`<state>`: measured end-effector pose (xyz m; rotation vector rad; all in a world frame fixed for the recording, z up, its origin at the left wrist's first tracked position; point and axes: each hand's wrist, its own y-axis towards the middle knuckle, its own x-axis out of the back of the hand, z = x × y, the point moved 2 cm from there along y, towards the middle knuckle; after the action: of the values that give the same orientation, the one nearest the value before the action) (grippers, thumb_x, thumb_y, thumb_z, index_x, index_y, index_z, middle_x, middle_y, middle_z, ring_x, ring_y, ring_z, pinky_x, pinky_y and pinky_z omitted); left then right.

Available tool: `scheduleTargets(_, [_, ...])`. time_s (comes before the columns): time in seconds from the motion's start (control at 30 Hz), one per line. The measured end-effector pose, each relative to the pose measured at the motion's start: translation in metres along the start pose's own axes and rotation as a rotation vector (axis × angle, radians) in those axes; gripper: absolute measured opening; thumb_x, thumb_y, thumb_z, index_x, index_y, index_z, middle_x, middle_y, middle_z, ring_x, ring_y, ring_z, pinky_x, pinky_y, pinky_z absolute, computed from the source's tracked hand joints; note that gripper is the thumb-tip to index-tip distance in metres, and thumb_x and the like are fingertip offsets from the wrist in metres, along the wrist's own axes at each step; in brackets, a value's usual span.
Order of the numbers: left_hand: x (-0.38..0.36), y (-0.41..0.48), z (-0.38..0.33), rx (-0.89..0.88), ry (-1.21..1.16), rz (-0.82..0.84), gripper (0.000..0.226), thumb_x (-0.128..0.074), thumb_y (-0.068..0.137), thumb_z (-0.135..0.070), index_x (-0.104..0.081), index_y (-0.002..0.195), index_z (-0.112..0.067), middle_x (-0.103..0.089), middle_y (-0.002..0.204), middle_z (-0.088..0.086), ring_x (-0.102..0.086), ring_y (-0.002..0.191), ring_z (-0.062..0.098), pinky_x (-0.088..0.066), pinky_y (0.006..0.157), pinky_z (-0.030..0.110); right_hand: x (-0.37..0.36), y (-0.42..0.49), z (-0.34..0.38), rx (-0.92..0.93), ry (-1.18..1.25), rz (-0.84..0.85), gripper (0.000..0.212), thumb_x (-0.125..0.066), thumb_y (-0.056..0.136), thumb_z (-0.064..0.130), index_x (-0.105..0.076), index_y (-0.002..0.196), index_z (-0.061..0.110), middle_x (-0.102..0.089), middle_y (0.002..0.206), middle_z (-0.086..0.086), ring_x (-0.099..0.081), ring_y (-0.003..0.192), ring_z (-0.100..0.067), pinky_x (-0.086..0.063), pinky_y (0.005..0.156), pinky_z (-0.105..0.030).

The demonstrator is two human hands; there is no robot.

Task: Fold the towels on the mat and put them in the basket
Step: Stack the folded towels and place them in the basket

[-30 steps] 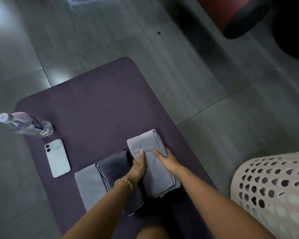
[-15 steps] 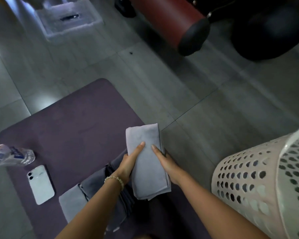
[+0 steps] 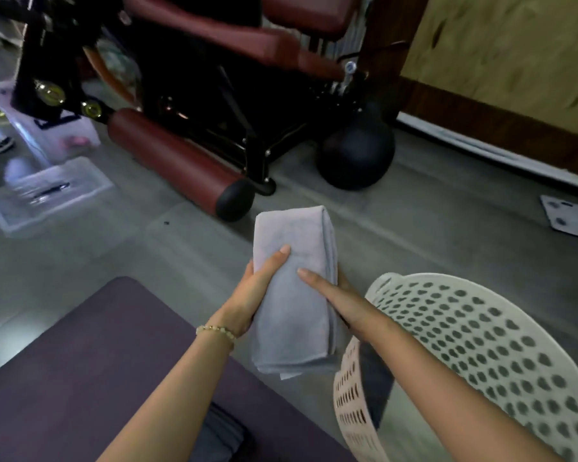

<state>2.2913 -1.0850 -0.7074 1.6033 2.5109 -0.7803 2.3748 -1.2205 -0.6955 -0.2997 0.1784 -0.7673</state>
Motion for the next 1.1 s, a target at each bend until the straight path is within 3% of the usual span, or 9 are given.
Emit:
scheduleTargets(0.07, [-0.043,0.011,-0.01,-0.034,0.048,-0.006,0.082,-0.075,0.062,-0.066,-0.05,0.128,-0.025,-0.067,0.117,0.001,-0.068,0.101,0.021,-0.054,0.089,0.042,0.037,-0.015,0.015,0.019,0.015,-0.071,0.081,-0.083,0.057,0.055,-0.049,0.127,0.033,-0.065,0.118,0.011,-0.065,0.105,-0.006,-0.052,0.088,-0.028])
scheduleTargets(0.23, [-0.157,0.048,0.014,-0.017,0.177,0.081,0.09,-0.077,0.052,-0.073,-0.054,0.121,-0.02,-0.066,0.117,0.002,-0.068,0.098,0.018,-0.055,0.086,0.04,0.142,-0.057,0.008,-0.016,0.135,-0.278,0.049,-0.074,0.073,0.034,-0.057,0.118,0.026,-0.071,0.109,0.003,-0.069,0.097,-0.013,-0.055,0.078,-0.026])
scheduleTargets(0.43, [-0.247,0.07,0.106,0.056,0.461,0.213,0.063,-0.057,0.073,-0.074,-0.059,0.118,-0.029,-0.064,0.114,-0.013,-0.06,0.105,0.007,-0.043,0.099,0.031,0.245,-0.099,-0.08,-0.137,0.255,-0.458,0.087,-0.087,0.049,0.051,-0.059,0.124,0.018,-0.071,0.112,-0.003,-0.068,0.103,-0.02,-0.05,0.095,-0.039])
scheduleTargets(0.57, [-0.237,0.091,0.19,0.028,0.629,0.167,0.063,-0.036,0.086,-0.069,-0.045,0.135,-0.03,-0.049,0.135,-0.014,-0.042,0.13,0.013,-0.025,0.113,0.032,0.286,-0.114,-0.158,-0.258,0.312,-0.518,0.087,-0.087,0.047,0.054,-0.06,0.123,0.019,-0.07,0.113,-0.002,-0.067,0.104,-0.021,-0.05,0.092,-0.038])
scheduleTargets(0.73, [-0.194,0.122,0.282,-0.072,1.336,0.278,0.092,-0.006,0.082,-0.078,-0.02,0.151,-0.019,-0.017,0.158,-0.001,-0.016,0.145,0.021,-0.015,0.118,0.04,0.32,-0.117,-0.25,-0.366,0.385,-0.619,0.08,-0.088,0.049,0.05,-0.06,0.119,0.022,-0.07,0.113,-0.002,-0.065,0.105,-0.023,-0.048,0.097,-0.041])
scheduleTargets(0.8, [-0.184,0.135,0.314,-0.169,1.533,0.383,0.099,0.005,0.082,-0.077,-0.036,0.146,-0.014,-0.023,0.155,0.003,-0.031,0.141,0.028,-0.028,0.114,0.045,0.326,-0.112,-0.281,-0.383,0.381,-0.626,0.072,-0.086,0.056,0.048,-0.056,0.117,0.025,-0.066,0.113,0.001,-0.062,0.106,-0.021,-0.049,0.094,-0.038])
scheduleTargets(0.9, [-0.177,0.149,0.351,-0.159,1.662,0.446,0.079,-0.008,0.098,-0.059,-0.064,0.122,-0.009,-0.06,0.13,0.009,-0.062,0.113,0.032,-0.055,0.082,0.049,0.33,-0.097,-0.329,-0.391,0.367,-0.598,0.072,-0.086,0.058,0.047,-0.056,0.12,0.025,-0.067,0.114,0.001,-0.064,0.105,-0.02,-0.051,0.094,-0.041])
scheduleTargets(1.0, [-0.177,0.157,0.369,-0.236,1.727,0.446,0.07,-0.006,0.098,-0.058,-0.055,0.125,-0.015,-0.066,0.121,0.005,-0.059,0.114,0.027,-0.056,0.078,0.045,0.322,-0.078,-0.368,-0.378,0.373,-0.541,0.053,-0.08,0.074,0.03,-0.059,0.121,0.016,-0.071,0.108,-0.004,-0.069,0.097,-0.02,-0.057,0.084,-0.035])
scheduleTargets(1.1, [-0.17,0.168,0.39,-0.245,1.809,0.489,0.066,-0.003,0.096,-0.059,-0.042,0.131,-0.019,-0.061,0.129,0.003,-0.041,0.122,0.024,-0.048,0.092,0.045,0.31,-0.063,-0.395,-0.406,0.36,-0.492,0.046,-0.075,0.079,0.028,-0.058,0.121,0.02,-0.07,0.11,-0.003,-0.069,0.097,-0.02,-0.058,0.077,-0.03])
